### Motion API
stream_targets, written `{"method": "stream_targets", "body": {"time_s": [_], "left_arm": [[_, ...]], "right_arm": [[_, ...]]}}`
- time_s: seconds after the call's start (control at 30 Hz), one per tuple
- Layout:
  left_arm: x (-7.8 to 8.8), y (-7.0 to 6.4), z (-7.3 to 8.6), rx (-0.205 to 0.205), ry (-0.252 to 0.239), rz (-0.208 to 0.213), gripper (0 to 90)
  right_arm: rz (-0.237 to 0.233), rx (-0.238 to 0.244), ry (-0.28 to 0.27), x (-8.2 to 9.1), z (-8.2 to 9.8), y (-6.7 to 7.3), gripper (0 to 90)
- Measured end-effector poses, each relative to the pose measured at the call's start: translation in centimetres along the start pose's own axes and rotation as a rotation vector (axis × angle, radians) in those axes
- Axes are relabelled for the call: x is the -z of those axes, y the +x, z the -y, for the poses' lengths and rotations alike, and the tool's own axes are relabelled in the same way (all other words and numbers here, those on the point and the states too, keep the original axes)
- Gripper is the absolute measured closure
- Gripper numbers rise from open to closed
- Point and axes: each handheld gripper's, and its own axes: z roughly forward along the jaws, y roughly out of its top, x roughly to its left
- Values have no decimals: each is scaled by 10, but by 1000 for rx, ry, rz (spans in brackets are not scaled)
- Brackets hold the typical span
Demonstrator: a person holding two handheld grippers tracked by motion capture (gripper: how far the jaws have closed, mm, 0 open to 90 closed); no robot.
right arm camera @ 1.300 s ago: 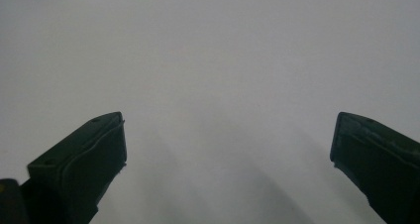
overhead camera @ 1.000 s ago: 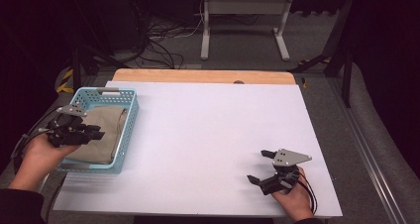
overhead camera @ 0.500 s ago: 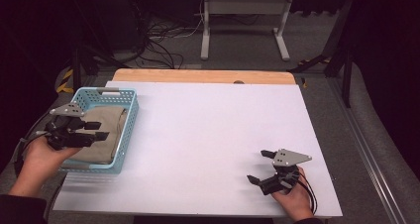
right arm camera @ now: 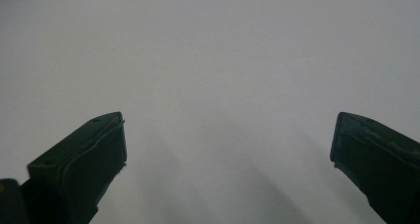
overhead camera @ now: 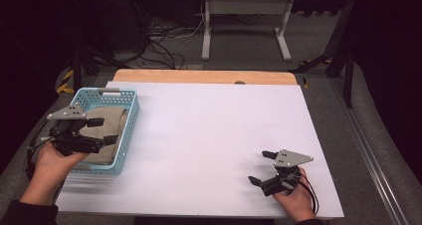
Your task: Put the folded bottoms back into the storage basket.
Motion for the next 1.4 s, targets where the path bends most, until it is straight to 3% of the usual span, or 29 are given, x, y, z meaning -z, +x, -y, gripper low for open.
{"method": "stream_targets", "body": {"time_s": [0.2, 0.47, 0.53, 0.8, 1.13, 1.4], "left_arm": [[-10, -16, -1, 4, -76, 20, 105], [-28, -28, 0, 0, -133, 42, 90], [-34, -33, 0, -2, -177, 72, 85], [-55, -50, 1, -31, -266, 113, 65], [-83, -69, 6, -58, -330, 171, 56], [-107, -79, 15, -66, -328, 219, 51]], "right_arm": [[-1, -6, 0, 0, 0, 0, 17], [-2, -6, -2, 0, 0, 0, 17], [-3, -6, -2, 0, 0, 0, 17], [-4, -5, -4, 1, 0, 0, 16], [-9, -6, -10, 1, 0, 0, 15], [-12, -4, -13, 1, 0, 0, 12]]}}
